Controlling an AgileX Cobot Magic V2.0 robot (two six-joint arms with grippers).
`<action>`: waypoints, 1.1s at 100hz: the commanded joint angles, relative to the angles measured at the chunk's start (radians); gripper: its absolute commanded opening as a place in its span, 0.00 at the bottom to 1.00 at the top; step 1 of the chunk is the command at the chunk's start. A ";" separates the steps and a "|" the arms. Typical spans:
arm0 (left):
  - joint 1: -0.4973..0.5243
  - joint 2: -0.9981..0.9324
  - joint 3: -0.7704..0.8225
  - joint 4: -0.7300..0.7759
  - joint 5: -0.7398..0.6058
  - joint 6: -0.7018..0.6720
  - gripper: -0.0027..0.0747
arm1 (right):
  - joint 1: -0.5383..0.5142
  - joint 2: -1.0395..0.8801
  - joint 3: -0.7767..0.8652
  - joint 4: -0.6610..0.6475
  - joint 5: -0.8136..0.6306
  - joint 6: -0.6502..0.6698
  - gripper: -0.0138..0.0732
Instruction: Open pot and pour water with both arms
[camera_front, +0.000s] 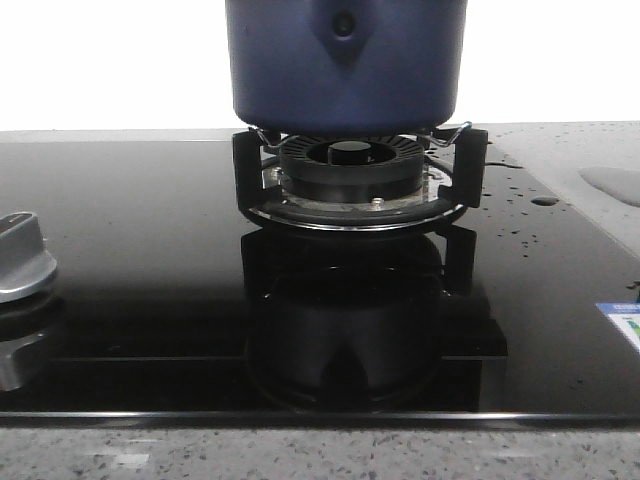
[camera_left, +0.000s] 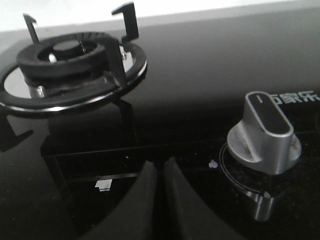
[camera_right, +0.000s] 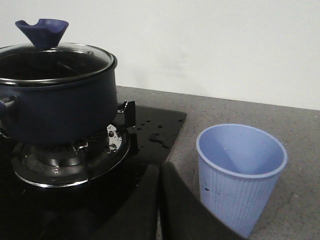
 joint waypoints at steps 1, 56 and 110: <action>0.002 -0.013 0.044 -0.025 -0.046 -0.009 0.01 | 0.000 0.012 -0.024 -0.028 -0.056 -0.011 0.08; 0.002 -0.013 0.044 -0.025 -0.046 -0.009 0.01 | 0.000 0.012 -0.024 -0.028 -0.056 -0.011 0.08; 0.002 -0.013 0.044 -0.025 -0.046 -0.009 0.01 | -0.179 0.012 0.201 0.126 -0.212 -0.066 0.08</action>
